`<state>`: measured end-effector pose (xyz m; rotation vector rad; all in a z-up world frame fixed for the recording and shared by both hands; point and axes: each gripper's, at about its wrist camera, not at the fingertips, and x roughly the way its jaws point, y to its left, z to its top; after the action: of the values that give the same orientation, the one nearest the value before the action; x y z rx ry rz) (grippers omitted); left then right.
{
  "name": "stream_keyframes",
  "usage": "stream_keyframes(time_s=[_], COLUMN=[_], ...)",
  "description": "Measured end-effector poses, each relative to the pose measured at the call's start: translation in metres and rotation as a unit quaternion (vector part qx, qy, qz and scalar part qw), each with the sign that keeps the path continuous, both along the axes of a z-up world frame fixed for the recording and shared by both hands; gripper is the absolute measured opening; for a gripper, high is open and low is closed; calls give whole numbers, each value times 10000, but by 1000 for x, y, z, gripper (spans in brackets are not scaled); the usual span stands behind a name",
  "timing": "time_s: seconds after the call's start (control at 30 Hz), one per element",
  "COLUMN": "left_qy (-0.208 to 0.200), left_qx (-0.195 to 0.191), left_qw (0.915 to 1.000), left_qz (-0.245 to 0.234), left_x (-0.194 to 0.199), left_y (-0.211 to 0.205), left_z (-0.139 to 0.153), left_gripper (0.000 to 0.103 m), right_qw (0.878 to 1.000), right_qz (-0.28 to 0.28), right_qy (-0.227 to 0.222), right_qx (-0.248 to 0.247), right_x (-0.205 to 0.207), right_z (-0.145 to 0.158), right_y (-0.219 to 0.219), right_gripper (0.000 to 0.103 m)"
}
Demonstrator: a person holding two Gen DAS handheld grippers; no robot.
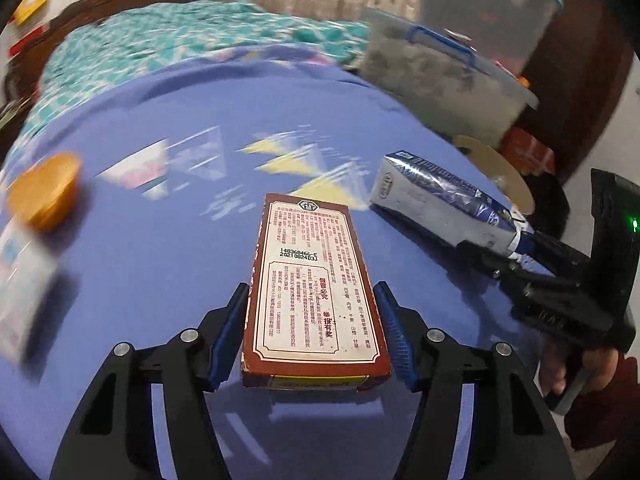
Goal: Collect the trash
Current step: 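Carry the box and carton to the wastebasket and release both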
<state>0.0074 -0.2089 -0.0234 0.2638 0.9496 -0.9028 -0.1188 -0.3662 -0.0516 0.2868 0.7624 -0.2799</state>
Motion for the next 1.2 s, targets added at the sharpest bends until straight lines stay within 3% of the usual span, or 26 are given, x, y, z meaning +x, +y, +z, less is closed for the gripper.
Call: stream_keyframes(time_s=[0.1, 0.27, 0.63, 0.7, 0.73, 0.77, 0.83, 0.97, 1.2], left_qy=[212, 476, 485, 391, 376, 401, 431, 237, 181], left_qx=[73, 171, 38, 45, 104, 220, 266, 225, 163], left_qw=[9993, 9941, 9787, 9761, 9757, 9757, 9764, 9762, 9826], left_qz=[-310, -964, -1995, -2137, -2157, -2142, -2098, -2145, -1842], left_x=[-2, -13, -41, -48, -51, -53, -54, -60, -46], left_y=[-41, -123, -291, -327, -337, -348, -352, -336, -255], left_z=[-8, -22, -22, -21, -23, -26, -27, -19, -8], left_gripper=[58, 58, 58, 59, 66, 75, 78, 78, 78], right_qw=[9990, 9933, 9710, 9654, 9601, 9565, 9506, 9468, 9574], right_qz=[-419, -1152, -2385, -2592, -2772, -2888, -3067, -3140, -2687], right_qy=[-20, -113, -109, 90, -43, -186, -404, -661, -939], right_qx=[-139, -17, 128, 288, 376, 362, 262, 238, 492], right_x=[-19, -52, -78, -78, -85, -92, -106, -123, -112], right_z=[-1, -2, -13, -18, -16, -14, -8, -4, 4], right_y=[-27, -85, -213, -233, -242, -244, -241, -225, -178], right_gripper=[53, 53, 52, 55, 59, 70, 79, 79, 79])
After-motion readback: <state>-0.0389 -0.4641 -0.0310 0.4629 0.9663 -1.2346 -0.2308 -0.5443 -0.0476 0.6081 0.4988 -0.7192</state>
